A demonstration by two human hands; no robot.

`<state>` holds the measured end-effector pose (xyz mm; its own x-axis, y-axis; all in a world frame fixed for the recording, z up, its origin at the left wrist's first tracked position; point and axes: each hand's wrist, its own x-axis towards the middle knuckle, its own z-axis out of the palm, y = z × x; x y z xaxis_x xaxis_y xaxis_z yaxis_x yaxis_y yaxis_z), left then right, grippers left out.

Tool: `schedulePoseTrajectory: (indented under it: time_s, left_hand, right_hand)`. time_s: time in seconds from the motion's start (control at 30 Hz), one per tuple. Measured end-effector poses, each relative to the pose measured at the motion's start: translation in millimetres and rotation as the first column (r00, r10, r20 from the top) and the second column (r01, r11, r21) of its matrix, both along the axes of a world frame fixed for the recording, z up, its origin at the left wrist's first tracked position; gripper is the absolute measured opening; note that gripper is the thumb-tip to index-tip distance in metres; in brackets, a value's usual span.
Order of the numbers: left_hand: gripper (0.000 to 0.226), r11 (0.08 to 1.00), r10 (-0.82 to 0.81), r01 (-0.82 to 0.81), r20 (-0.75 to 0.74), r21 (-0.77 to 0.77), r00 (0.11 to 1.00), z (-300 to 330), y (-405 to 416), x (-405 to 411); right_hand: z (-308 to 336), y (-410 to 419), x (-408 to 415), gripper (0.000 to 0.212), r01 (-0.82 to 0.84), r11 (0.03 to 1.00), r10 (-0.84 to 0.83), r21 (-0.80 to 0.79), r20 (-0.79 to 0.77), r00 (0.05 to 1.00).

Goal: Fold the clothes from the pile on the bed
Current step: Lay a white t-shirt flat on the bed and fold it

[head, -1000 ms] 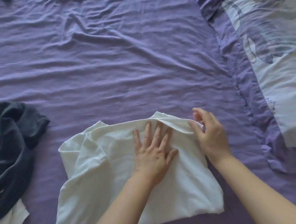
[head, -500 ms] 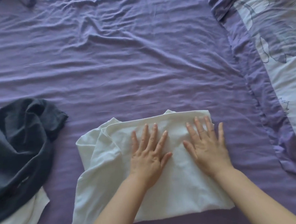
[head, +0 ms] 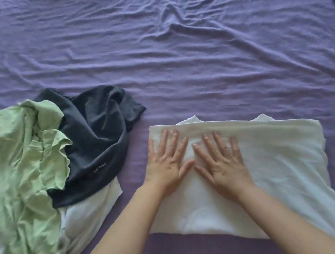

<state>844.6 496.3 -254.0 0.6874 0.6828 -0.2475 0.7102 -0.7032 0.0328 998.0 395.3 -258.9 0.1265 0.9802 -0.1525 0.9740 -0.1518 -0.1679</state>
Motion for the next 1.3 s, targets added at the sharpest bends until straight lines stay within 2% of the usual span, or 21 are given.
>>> schedulePoseTrajectory:
  time_s: [0.13, 0.33, 0.43, 0.5, 0.57, 0.63, 0.7, 0.77, 0.9, 1.0, 1.07, 1.1, 1.17, 1.2, 1.27, 1.3]
  left_hand:
    - [0.07, 1.0, 0.008, -0.008, -0.023, -0.005, 1.0, -5, -23, -6]
    - [0.064, 0.982, -0.188, 0.189, 0.017, -0.033, 0.982, 7, -107, -46]
    - [0.067, 0.97, -0.235, 0.237, 0.043, -0.058, 0.971, 7, -115, -73]
    - [0.067, 0.954, -0.293, 0.296, 0.054, -0.047, 0.955, 9, -112, -84]
    - [0.057, 0.948, -0.311, 0.315, 0.08, -0.041, 0.947, 13, -105, -85]
    - [0.037, 0.948, -0.314, 0.317, 0.174, 0.012, 0.933, 13, -102, -82]
    - [0.042, 0.959, -0.275, 0.282, 0.241, 0.004, 0.931, 14, -102, -79]
    - [0.046, 0.968, -0.229, 0.248, 0.294, -0.027, 0.928, 17, -103, -78]
    - [0.019, 0.965, -0.229, 0.258, 0.321, -0.05, 0.919, 29, -122, -91]
    - [0.015, 0.955, -0.251, 0.286, 0.298, -0.078, 0.921, 42, -154, -116]
    - [0.013, 0.951, -0.252, 0.293, 0.302, -0.098, 0.919, 49, -181, -135]
    - [0.021, 0.953, -0.237, 0.279, 0.28, -0.118, 0.93, 52, -195, -143]
    - [0.036, 0.965, -0.169, 0.205, 0.21, -0.165, 0.963, 56, -221, -154]
    - [0.04, 0.966, -0.134, 0.166, 0.163, -0.199, 0.977, 59, -231, -157]
    - [0.04, 0.963, -0.083, 0.102, 0.086, -0.251, 0.993, 62, -244, -150]
    - [0.035, 0.965, -0.07, 0.086, 0.076, -0.247, 0.995, 63, -248, -143]
  right_hand:
    - [-1, -27, -1, 0.065, -0.016, 1.0, 0.016, 0.008, 0.036, 0.999]
    - [1, -129, -24, 0.061, -0.136, 0.991, 0.136, 0.003, -0.043, 0.99]
    - [5, -158, -12, 0.054, -0.1, 0.994, 0.103, 0.05, -0.058, 0.993]
    - [11, -171, 0, 0.045, -0.046, 0.99, 0.055, 0.136, -0.062, 0.997]
    - [16, -182, 11, 0.043, -0.032, 0.976, 0.045, 0.215, -0.055, 0.997]
    - [23, -188, 19, 0.035, -0.025, 0.963, 0.035, 0.267, -0.033, 0.999]
    - [30, -189, 22, 0.023, 0.02, 0.959, -0.008, 0.284, -0.045, 0.999]
    - [37, -189, 19, 0.027, 0.054, 0.96, -0.04, 0.276, -0.056, 0.998]
    - [47, -210, 1, 0.033, 0.06, 0.965, -0.045, 0.254, -0.065, 0.997]
    - [54, -246, -22, 0.034, 0.056, 0.972, -0.03, 0.229, -0.115, 0.993]
    - [60, -272, -43, 0.041, 0.098, 0.983, -0.065, 0.157, -0.206, 0.976]
    - [63, -285, -53, 0.04, 0.115, 0.987, -0.084, 0.111, -0.249, 0.965]
    - [65, -304, -69, 0.021, 0.179, 0.984, -0.165, 0.01, -0.341, 0.925]
    - [66, -308, -75, 0.011, 0.252, 0.967, -0.25, -0.048, -0.395, 0.884]
    - [63, -309, -76, 0.011, 0.429, 0.897, -0.423, -0.104, -0.48, 0.769]
    - [61, -304, -73, 0.014, 0.495, 0.865, -0.466, -0.078, -0.489, 0.738]
